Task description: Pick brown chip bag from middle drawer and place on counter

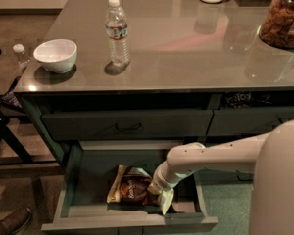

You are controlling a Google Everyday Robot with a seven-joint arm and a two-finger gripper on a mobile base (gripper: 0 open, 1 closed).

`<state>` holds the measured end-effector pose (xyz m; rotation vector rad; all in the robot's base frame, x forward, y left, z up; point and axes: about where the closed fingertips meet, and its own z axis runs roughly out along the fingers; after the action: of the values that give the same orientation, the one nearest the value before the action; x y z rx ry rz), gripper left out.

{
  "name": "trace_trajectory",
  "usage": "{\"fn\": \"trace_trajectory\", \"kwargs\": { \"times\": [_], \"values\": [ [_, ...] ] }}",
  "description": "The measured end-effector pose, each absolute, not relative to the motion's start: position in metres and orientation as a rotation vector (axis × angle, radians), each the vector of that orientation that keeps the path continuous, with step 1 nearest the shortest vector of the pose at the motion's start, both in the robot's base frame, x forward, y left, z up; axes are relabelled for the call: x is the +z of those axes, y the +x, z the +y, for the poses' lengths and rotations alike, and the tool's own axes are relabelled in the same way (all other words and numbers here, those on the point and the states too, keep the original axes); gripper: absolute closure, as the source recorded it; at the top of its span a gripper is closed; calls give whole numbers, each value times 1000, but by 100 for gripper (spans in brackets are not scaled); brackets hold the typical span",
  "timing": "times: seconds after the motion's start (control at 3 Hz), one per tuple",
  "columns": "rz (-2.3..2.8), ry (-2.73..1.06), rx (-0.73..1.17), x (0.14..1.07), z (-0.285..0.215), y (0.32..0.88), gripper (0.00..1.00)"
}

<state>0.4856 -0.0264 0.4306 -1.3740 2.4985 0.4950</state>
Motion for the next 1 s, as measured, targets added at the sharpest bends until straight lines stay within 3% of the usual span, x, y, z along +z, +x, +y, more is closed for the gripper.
{"fn": "trace_trajectory", "kwargs": {
  "times": [0.67,1.0],
  "values": [
    [2525,-1228,350,498,-76,471,100],
    [2525,-1228,350,498,-76,471,100]
  ]
}}
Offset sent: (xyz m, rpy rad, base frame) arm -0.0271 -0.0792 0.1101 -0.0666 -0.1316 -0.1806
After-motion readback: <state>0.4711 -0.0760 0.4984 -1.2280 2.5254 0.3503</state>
